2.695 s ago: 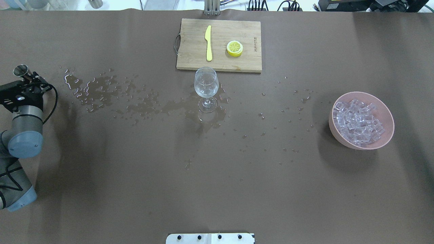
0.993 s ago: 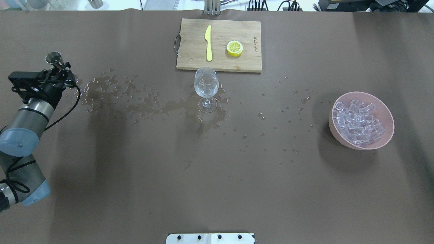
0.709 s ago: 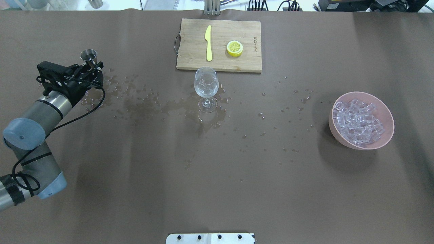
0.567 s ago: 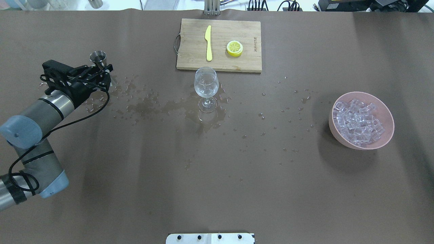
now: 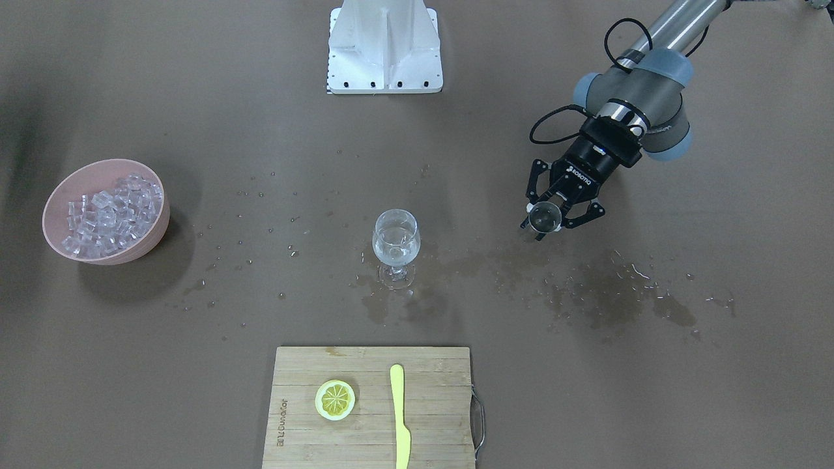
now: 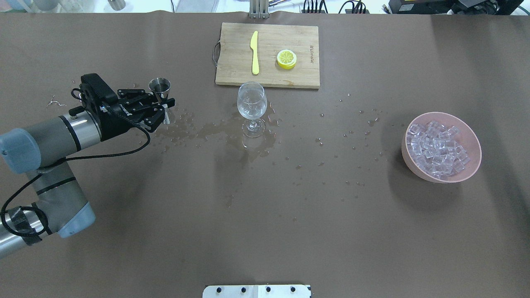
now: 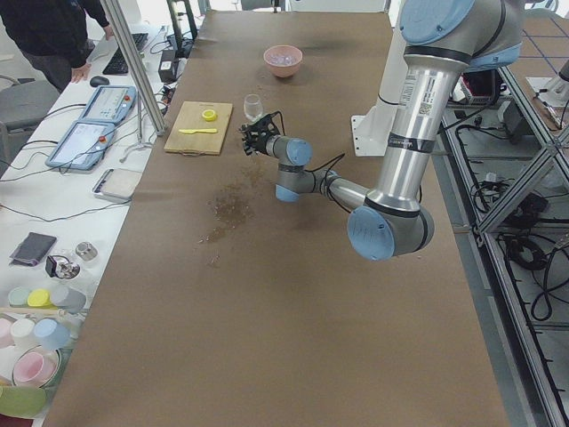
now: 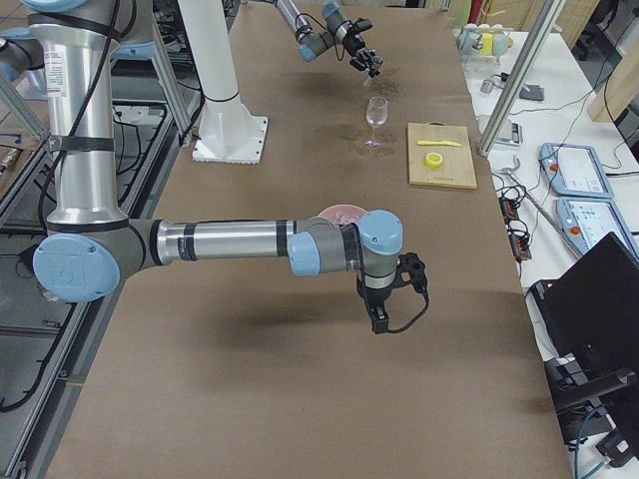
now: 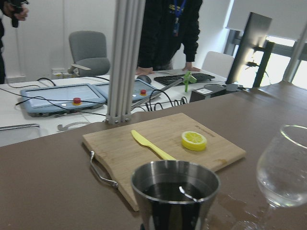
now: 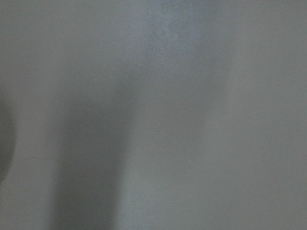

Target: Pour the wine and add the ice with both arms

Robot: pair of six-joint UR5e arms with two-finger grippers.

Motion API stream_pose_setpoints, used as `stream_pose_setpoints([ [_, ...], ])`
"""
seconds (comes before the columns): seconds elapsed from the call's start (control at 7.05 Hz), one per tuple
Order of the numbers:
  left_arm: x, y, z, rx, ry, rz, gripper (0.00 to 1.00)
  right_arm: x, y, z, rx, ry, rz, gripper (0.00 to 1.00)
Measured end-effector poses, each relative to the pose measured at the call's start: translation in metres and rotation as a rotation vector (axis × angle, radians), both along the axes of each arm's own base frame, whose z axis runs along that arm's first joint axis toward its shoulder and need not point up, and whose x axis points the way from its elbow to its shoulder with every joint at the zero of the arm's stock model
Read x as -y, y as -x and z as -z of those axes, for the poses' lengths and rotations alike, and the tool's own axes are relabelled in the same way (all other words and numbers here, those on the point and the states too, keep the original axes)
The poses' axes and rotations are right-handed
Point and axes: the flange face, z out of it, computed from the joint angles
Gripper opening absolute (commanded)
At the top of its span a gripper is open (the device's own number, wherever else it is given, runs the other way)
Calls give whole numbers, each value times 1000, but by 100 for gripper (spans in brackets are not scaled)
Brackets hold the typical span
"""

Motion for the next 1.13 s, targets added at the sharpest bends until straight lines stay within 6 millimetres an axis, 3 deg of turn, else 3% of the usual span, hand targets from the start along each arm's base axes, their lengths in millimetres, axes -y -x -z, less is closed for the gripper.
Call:
stream_pose_setpoints([
  [0.57,-8,-24,39,135,-212,-192,0,2,0,2,0,-5,0,100],
  [1.13,12,-41,129,268,-159,-319,0,0,0,0,0,-1,-1,100],
])
